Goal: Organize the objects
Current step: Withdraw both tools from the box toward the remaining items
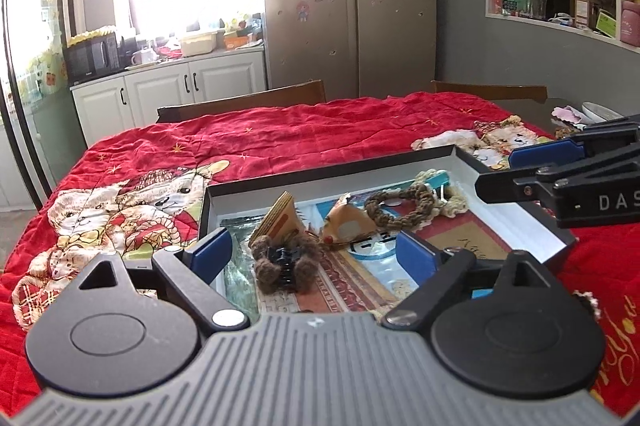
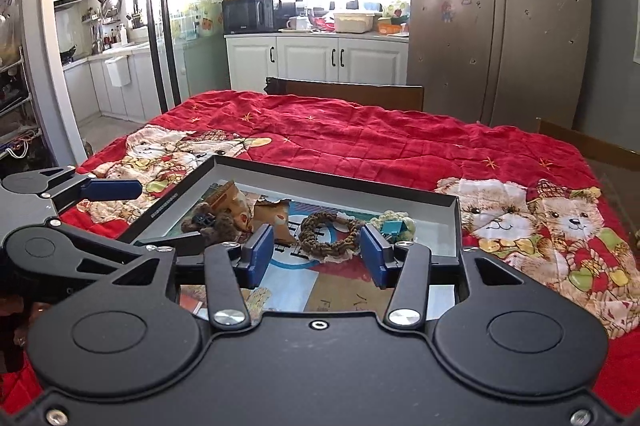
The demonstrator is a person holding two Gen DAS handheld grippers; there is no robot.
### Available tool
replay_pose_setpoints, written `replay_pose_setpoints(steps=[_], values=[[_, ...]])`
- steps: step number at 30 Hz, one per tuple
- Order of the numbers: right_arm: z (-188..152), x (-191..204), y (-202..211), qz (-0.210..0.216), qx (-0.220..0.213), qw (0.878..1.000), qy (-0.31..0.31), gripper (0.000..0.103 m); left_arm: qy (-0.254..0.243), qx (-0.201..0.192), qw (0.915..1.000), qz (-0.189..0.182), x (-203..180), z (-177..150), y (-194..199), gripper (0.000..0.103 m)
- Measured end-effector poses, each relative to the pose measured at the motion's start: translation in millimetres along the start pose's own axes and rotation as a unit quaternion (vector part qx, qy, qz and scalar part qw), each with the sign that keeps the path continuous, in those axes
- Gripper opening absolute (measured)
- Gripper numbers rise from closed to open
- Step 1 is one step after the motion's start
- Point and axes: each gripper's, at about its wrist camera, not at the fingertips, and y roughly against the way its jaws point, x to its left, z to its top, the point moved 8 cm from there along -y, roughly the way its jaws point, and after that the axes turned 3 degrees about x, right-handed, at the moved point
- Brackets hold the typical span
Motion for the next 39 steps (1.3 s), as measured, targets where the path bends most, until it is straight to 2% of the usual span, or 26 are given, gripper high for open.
replay_pose_setpoints(steps=[11, 25, 33, 39], values=[[-19.9, -5.1, 36.0, 0.000, -0.008, 1.000, -0.007, 0.049, -0.020, -0.008, 0.9997, -0.012, -16.4, -3.6, 28.2, 0.098], [-45.2, -18.4, 71.0, -0.008, -0.017, 1.000, -0.016, 0.049, -0.038, -0.006, 0.9978, -0.054, -44.3, -19.9, 56.4, 0.098], [-63.8, -19.4, 81.1, -0.010, -0.010, 1.000, -0.016, 0.049, -0.046, 0.004, 0.9960, -0.077, -54.4, -34.2, 65.5, 0.098], [-80.9, -23.8, 82.0, -0.018, -0.003, 0.999, -0.029, 0.049, -0.055, 0.026, 0.9927, -0.104, -67.6, -54.4, 67.0, 0.098]])
